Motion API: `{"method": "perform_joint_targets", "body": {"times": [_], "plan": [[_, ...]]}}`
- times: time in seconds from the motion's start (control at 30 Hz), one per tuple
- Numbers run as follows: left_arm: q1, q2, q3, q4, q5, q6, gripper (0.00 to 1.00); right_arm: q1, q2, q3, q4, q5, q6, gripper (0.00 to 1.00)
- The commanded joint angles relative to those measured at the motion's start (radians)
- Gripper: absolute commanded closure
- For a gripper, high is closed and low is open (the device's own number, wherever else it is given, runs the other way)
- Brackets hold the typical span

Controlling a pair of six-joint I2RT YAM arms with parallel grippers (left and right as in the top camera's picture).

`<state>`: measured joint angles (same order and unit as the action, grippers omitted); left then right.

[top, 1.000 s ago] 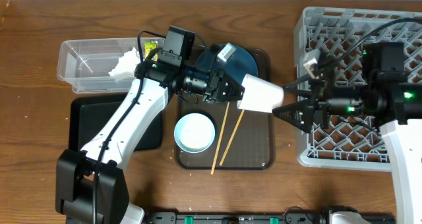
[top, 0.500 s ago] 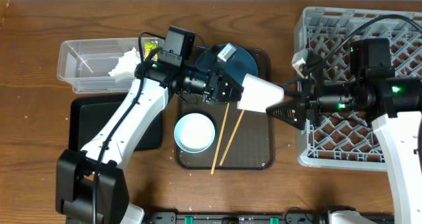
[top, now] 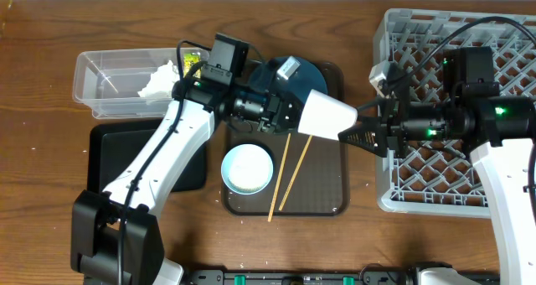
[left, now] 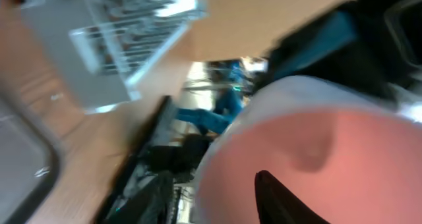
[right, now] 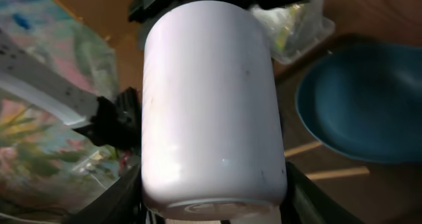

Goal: Sort waste into correct bins and load items into the dishwasher rack
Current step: 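Hand the pink cup from left gripper to right gripper, then place the pink cup in the rack with the right gripper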

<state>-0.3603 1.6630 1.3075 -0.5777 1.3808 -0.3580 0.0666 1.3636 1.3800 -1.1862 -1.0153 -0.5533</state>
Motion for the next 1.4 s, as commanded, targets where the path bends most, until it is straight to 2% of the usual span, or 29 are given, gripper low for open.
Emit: {"method": "perform_joint_targets", "body": {"times": [0.0, 0.03, 0.07, 0.13, 0.23, 0.33, 0.43, 0.67, 1.0, 1.07, 1.17, 1.23, 1.3, 1.37], "plan": [[0.001, -0.001, 0.007, -0.072, -0.309, 0.08, 0.51, 0.006, -0.003, -0.002, -0.002, 0.192, 0.114, 0.73], [0.003, -0.001, 0.007, -0.114, -0.414, 0.089, 0.51, 0.0, -0.006, -0.001, -0.002, 0.266, 0.163, 0.78], [0.009, -0.002, 0.007, -0.154, -0.507, 0.089, 0.5, -0.007, -0.011, 0.001, -0.002, 0.332, 0.209, 0.79], [0.027, -0.011, 0.007, -0.225, -0.631, 0.107, 0.49, -0.032, -0.019, 0.009, -0.005, 0.51, 0.327, 0.8], [0.071, -0.052, 0.007, -0.331, -0.807, 0.142, 0.49, -0.09, -0.031, 0.032, -0.02, 0.742, 0.485, 0.9], [0.119, -0.121, 0.007, -0.41, -0.979, 0.158, 0.48, -0.163, -0.032, 0.058, -0.044, 0.862, 0.558, 0.99], [0.166, -0.203, 0.007, -0.472, -1.111, 0.167, 0.48, -0.243, -0.032, 0.063, -0.045, 0.96, 0.609, 0.99], [0.246, -0.346, 0.007, -0.528, -1.199, 0.167, 0.48, -0.407, -0.005, 0.063, -0.092, 1.114, 0.684, 0.99], [0.251, -0.368, 0.007, -0.536, -1.199, 0.167, 0.48, -0.532, 0.144, 0.045, -0.149, 1.169, 0.706, 0.99], [0.251, -0.368, 0.007, -0.537, -1.199, 0.167, 0.48, -0.54, 0.175, 0.045, -0.143, 1.169, 0.706, 0.95], [0.251, -0.368, 0.007, -0.537, -1.199, 0.167, 0.48, -0.541, 0.215, 0.045, -0.132, 1.168, 0.706, 0.79], [0.251, -0.368, 0.007, -0.537, -1.199, 0.167, 0.48, -0.541, 0.238, 0.045, -0.131, 1.159, 0.706, 0.62], [0.251, -0.368, 0.007, -0.537, -1.199, 0.167, 0.47, -0.541, 0.254, 0.045, -0.131, 1.138, 0.706, 0.5], [0.251, -0.368, 0.007, -0.537, -1.199, 0.167, 0.43, -0.541, 0.26, 0.045, -0.132, 1.115, 0.706, 0.47]]}}
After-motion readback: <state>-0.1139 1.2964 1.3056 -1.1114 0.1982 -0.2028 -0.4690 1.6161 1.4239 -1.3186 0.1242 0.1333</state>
